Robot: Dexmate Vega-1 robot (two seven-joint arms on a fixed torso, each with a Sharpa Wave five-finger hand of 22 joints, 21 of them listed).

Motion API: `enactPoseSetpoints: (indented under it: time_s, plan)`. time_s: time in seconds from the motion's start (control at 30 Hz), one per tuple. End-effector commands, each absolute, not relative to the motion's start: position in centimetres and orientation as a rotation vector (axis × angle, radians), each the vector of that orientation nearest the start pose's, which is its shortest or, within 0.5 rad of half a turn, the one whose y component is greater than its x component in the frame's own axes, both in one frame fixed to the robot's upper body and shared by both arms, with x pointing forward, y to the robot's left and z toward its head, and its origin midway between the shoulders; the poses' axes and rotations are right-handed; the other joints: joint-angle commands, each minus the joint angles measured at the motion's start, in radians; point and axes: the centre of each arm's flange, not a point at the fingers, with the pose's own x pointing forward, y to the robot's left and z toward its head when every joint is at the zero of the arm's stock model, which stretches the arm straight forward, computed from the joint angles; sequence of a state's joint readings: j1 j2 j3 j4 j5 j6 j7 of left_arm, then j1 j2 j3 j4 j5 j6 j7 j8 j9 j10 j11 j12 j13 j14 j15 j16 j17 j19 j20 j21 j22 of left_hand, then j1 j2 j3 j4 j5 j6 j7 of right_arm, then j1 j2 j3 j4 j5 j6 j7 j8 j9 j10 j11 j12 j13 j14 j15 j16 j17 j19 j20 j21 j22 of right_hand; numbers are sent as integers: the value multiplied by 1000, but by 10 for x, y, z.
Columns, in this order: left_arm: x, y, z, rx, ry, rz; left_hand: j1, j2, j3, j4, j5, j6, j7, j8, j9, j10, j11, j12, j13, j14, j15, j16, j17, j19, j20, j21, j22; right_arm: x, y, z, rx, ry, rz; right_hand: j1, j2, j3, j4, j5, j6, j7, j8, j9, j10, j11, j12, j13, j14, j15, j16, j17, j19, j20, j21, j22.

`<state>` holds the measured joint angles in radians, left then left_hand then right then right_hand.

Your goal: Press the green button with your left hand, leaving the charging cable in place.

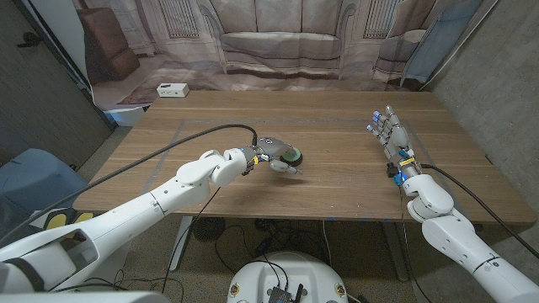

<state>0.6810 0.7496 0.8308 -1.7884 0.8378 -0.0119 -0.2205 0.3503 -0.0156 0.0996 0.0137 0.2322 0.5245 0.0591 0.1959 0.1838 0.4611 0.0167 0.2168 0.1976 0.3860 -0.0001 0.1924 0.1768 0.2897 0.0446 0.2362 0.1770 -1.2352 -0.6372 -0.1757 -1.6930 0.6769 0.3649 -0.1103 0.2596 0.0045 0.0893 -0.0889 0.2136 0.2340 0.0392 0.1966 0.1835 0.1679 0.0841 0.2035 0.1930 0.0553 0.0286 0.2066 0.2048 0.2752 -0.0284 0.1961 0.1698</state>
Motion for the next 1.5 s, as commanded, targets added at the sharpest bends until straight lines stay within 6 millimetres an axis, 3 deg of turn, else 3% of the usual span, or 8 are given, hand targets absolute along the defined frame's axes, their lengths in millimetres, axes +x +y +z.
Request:
enactPoseSetpoints:
  time_s: [0.03,0.8,1.3,1.5]
  plan:
    - [569,105,-21,1798,-841,-290,3,13,-1,0,-3,9,-4,5,2,13,-6,4,2,7,4,2,3,7,-1,-1,3,551,-332,-62,98,-688,111,1,4,1,-9,-1,6,-1,-2,2,8,-5,-2,1,5,0,1,2,2,3,-2,3]
    - [556,109,1,1727,-966,-192,6,16,-1,-2,-4,17,-4,5,2,21,-9,5,2,12,5,2,2,12,0,-5,3,550,-331,-63,98,-694,112,1,4,0,-11,-1,5,-4,-3,2,10,0,-2,1,8,-1,1,2,5,4,-1,3]
    - [539,124,11,1663,-1013,-114,8,19,-1,-3,-4,13,-7,2,2,15,-9,1,2,11,3,0,2,12,1,-8,3,549,-330,-62,97,-701,114,0,5,-1,-11,-2,5,-5,-3,2,10,-2,-2,1,7,0,0,2,6,4,-1,3]
    - [540,134,14,1583,-998,-105,9,19,-1,-3,-4,8,-7,0,2,12,-9,-1,2,8,4,-2,2,9,4,-11,3,548,-330,-62,96,-706,116,0,5,-1,-11,-2,5,-4,-3,2,11,0,-2,1,8,0,0,2,6,4,-1,3]
